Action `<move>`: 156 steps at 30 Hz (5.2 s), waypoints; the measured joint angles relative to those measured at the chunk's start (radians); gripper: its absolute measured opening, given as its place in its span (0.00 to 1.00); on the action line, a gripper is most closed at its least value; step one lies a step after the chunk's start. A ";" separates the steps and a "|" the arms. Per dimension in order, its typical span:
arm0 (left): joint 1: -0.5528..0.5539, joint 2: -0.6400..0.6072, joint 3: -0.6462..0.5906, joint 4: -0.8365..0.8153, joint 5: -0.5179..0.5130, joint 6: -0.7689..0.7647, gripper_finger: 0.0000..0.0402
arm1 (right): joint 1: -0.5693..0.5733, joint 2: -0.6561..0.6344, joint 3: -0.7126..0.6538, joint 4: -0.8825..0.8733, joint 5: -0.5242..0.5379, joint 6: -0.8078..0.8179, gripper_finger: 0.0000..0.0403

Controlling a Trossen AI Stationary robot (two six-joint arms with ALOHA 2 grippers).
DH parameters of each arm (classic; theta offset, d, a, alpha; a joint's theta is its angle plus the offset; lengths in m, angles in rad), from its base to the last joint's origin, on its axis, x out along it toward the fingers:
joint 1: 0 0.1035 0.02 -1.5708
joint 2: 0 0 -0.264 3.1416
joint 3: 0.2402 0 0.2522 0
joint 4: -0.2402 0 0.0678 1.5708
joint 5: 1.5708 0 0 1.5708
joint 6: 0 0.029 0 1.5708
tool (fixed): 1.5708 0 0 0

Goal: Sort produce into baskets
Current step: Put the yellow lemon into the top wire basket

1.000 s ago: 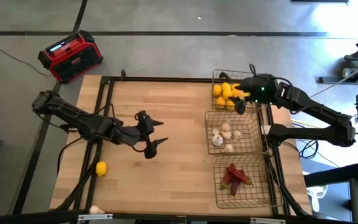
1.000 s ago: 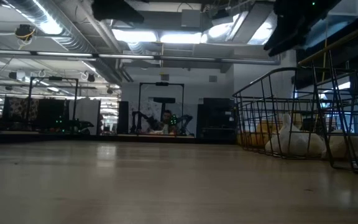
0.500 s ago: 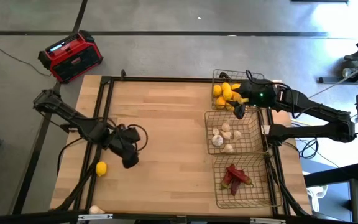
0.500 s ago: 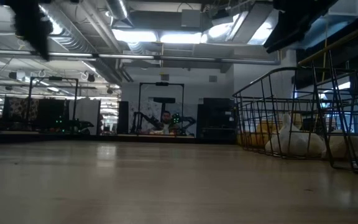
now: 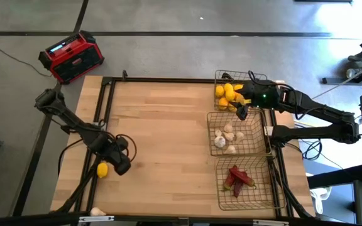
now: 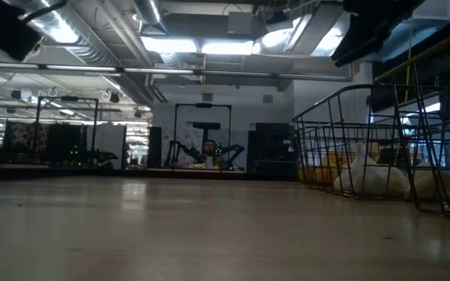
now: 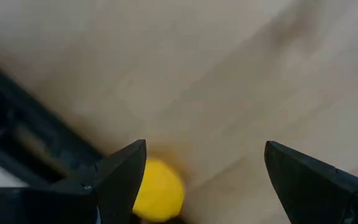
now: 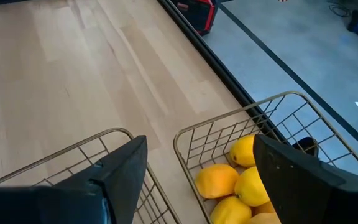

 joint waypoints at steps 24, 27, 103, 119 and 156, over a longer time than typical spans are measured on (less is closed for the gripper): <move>-0.114 0.002 -0.198 0.110 0.275 -0.255 0.80 | 0.000 0.000 0.000 0.000 0.000 0.000 0.71; -0.119 0.002 -0.213 0.142 0.287 -0.255 0.80 | 0.000 0.000 0.000 0.000 0.000 0.000 0.71; 0.326 0.011 0.049 0.631 -0.428 1.133 0.35 | 0.072 0.245 0.000 0.310 -0.386 0.020 0.71; 0.444 0.011 0.049 1.095 -0.427 1.337 0.35 | 0.320 0.427 0.000 0.594 -0.316 -0.008 0.71; 0.423 0.094 0.049 1.214 -0.415 1.449 0.61 | 0.334 0.608 0.000 0.975 -0.378 0.009 0.41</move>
